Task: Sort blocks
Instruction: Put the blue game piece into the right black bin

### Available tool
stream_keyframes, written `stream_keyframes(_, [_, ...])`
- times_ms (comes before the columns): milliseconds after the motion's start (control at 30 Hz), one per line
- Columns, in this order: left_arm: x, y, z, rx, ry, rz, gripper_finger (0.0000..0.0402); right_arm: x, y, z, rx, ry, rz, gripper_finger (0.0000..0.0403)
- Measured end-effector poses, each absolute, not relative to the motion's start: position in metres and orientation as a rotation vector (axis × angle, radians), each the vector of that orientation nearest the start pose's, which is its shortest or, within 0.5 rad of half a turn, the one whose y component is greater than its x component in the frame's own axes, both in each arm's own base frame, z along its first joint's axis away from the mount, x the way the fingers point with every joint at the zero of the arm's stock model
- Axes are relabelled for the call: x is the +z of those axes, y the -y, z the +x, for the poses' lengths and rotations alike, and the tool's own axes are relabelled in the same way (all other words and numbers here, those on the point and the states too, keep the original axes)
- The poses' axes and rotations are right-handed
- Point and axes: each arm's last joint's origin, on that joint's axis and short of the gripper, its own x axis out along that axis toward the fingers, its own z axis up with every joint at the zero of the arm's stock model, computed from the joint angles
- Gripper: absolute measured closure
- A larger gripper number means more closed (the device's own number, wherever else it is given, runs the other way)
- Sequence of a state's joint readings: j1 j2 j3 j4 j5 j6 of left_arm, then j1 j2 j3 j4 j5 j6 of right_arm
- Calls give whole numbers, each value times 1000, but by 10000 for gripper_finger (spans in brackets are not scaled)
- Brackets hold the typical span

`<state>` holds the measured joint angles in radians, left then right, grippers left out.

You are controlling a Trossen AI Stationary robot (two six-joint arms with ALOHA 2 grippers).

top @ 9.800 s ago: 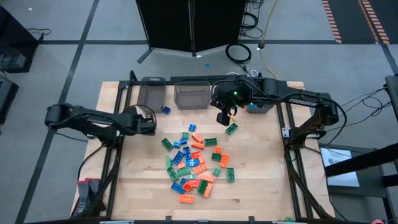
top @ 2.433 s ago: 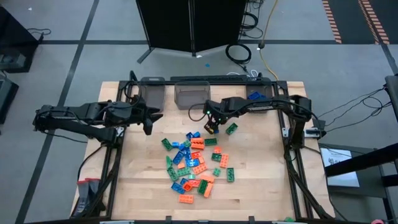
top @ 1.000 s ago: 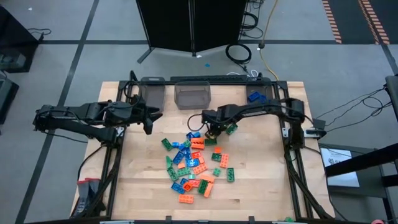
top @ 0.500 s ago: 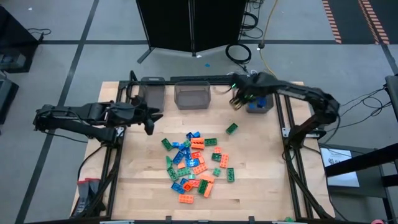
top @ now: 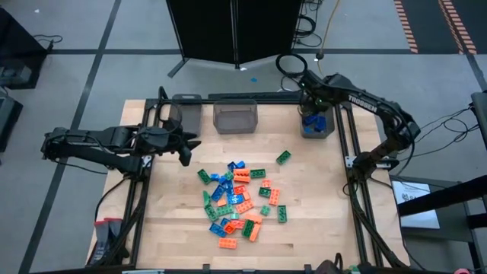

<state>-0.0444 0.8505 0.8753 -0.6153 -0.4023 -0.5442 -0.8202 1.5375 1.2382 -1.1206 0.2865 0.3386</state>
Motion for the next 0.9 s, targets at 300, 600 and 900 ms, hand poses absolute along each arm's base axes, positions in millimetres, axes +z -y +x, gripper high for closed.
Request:
stream_keyframes(300, [321,-5,159,513,-423,-388,241,232,206,174,-1134,-1346,640,264])
stream_keyframes(600, [323,-6,150,541,-415,-380,241,232,208,176,-1134,-1314,635,114])
stream_keyframes(900, [324,-7,139,567,-422,-362,241,261,195,208,-721,-1076,802,135])
